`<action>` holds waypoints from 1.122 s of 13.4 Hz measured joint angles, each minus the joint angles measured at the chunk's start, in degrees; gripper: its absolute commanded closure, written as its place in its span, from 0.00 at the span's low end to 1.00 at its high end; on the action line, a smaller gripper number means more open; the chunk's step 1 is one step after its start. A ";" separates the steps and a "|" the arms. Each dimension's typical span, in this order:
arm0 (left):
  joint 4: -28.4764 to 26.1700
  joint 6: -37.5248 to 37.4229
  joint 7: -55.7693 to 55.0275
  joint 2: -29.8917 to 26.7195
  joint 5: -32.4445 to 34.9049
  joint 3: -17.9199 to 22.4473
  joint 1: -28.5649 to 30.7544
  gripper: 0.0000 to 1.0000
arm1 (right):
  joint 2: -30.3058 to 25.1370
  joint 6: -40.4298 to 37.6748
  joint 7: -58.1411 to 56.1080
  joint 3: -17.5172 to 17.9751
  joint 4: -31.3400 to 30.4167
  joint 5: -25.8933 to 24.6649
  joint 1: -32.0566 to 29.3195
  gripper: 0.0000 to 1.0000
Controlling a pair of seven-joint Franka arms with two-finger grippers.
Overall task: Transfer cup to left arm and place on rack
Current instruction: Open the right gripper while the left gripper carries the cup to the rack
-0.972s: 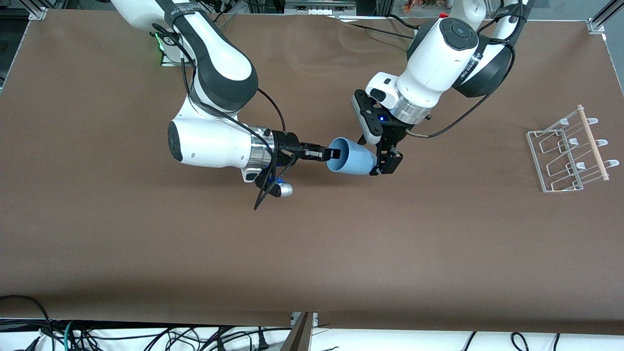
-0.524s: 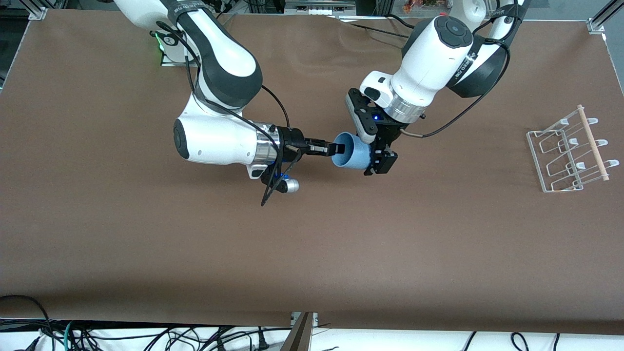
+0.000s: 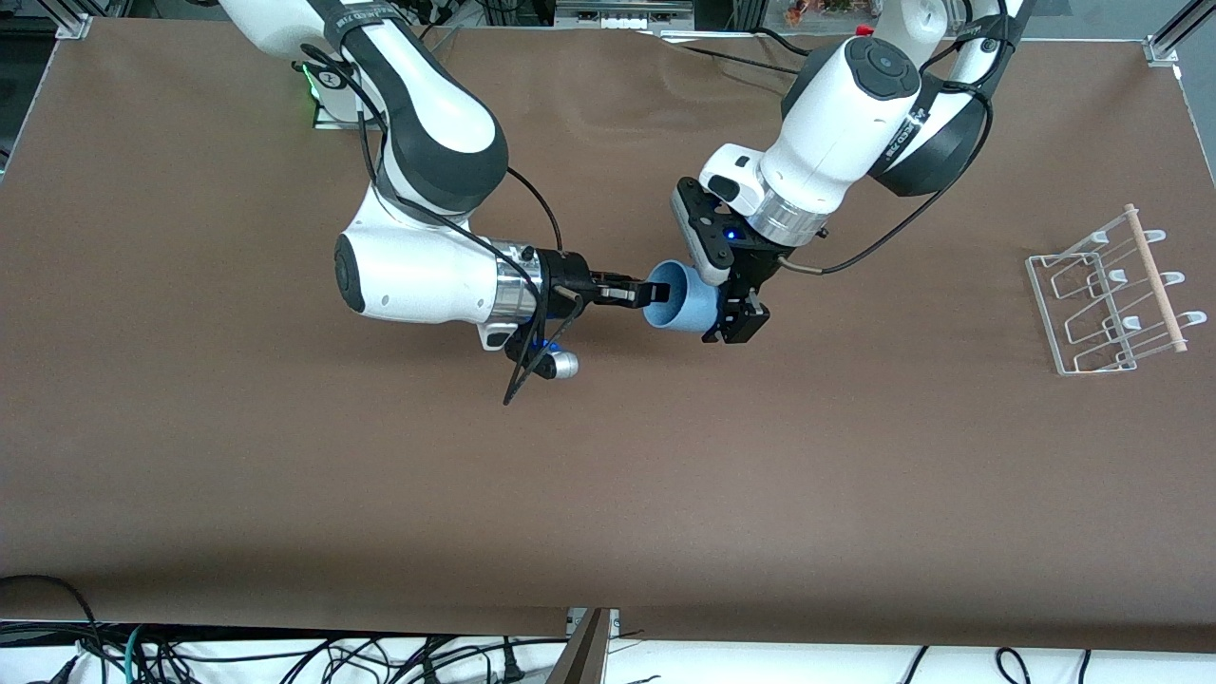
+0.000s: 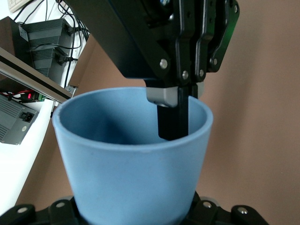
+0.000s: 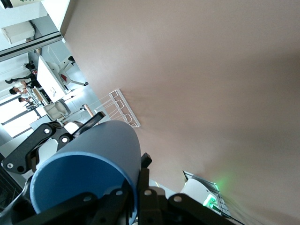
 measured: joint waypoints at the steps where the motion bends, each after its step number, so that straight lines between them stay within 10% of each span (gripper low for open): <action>1: 0.21 -0.22 0.60 -0.06 0.00 0.01 0.23 1.00 | 0.01 0.28 0.00 0.05 0.13 0.09 0.05 0.00; 11: 3.27 -16.31 2.76 -2.24 0.07 1.34 14.49 1.00 | -0.90 -14.28 -0.87 -0.12 3.42 -0.69 -13.09 0.00; 15: 6.36 -33.84 2.59 -2.21 5.58 2.87 24.56 1.00 | -0.88 -19.41 -3.16 -0.16 3.34 -12.86 -15.39 0.00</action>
